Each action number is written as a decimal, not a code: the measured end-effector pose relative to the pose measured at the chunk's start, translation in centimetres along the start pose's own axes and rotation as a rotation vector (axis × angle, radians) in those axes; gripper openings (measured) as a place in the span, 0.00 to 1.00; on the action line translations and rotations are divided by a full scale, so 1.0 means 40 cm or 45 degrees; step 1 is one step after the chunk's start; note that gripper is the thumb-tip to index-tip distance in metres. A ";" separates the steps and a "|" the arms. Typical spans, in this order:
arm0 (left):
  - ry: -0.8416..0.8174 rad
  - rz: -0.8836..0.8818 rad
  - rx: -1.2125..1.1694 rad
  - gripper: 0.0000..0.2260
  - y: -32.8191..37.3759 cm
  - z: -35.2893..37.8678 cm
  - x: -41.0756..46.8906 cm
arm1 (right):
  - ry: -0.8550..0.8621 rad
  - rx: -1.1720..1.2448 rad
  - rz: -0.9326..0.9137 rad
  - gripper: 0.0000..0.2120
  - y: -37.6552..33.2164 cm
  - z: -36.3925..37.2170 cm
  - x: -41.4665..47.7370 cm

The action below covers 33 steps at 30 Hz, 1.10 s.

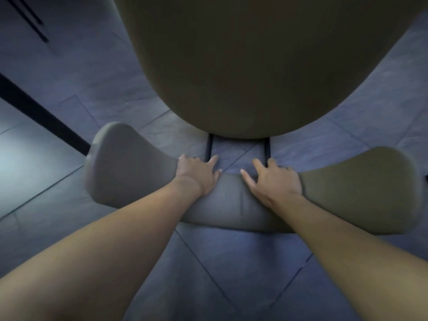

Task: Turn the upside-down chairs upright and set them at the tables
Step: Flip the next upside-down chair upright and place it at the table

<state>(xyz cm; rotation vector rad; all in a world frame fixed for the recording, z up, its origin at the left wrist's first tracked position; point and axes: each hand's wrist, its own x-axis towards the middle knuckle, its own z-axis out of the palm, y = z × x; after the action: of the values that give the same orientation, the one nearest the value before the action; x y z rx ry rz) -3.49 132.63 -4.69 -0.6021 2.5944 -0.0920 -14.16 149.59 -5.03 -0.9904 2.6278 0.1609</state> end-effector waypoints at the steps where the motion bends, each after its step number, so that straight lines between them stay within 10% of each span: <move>1: -0.001 0.006 0.011 0.27 0.000 0.002 0.001 | -0.022 0.011 0.004 0.31 0.001 -0.002 0.004; 11: -0.213 0.007 -0.086 0.30 -0.011 -0.170 -0.169 | -0.133 0.193 -0.037 0.34 0.025 -0.199 -0.151; 26: -0.546 0.097 -0.133 0.30 -0.138 -1.224 -0.437 | -0.565 0.054 -0.284 0.37 0.131 -1.272 -0.248; 33: -0.672 -0.023 -0.123 0.33 -0.239 -1.370 -0.218 | -0.270 -0.158 -0.338 0.37 0.117 -1.503 -0.059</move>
<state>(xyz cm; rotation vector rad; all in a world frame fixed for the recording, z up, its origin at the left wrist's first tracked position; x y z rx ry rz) -18.04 125.58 49.27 -0.5903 2.0898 0.1672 -31.34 141.48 52.25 -1.2765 2.2941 0.3484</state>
